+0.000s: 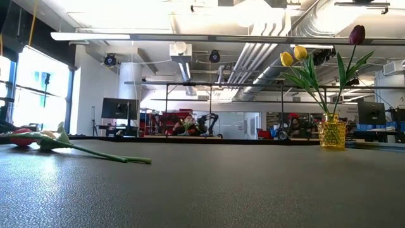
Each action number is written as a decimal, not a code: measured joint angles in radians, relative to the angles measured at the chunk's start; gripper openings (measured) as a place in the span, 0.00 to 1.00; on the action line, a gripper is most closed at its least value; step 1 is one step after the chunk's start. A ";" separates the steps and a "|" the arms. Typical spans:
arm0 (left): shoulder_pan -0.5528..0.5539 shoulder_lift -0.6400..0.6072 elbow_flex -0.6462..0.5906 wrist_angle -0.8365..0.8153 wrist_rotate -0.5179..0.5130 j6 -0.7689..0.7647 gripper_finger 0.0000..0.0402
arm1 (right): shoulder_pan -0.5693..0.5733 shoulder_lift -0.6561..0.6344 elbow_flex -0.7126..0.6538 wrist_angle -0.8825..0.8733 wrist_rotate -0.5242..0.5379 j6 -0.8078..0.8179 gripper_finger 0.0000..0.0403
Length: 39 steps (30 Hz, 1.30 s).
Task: Sort flowers into vase by color
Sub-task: Put the bottom white flower into the transparent vase
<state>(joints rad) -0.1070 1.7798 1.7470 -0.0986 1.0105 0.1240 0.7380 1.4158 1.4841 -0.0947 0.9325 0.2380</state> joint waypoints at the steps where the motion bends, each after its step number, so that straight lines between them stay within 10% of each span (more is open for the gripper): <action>1: 0.007 0.000 0.000 0.043 0.005 -0.036 0.00 | 0.003 0.000 0.000 -0.002 -0.001 0.010 0.35; 12: 0.083 0.000 0.000 0.279 -0.083 -0.329 0.00 | 0.005 0.000 0.000 0.048 -0.035 -0.073 0.35; 30: 0.095 0.000 0.000 0.281 -0.221 -0.323 0.00 | -0.078 0.000 0.000 0.228 -0.122 -0.286 0.34; 39: 0.091 0.000 0.002 0.252 -0.221 -0.323 0.00 | -0.064 0.001 0.000 0.224 -0.109 -0.299 0.03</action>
<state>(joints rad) -0.0157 1.7798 1.7493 0.1534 0.7895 -0.1986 0.6743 1.4168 1.4841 0.1295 0.8236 -0.0608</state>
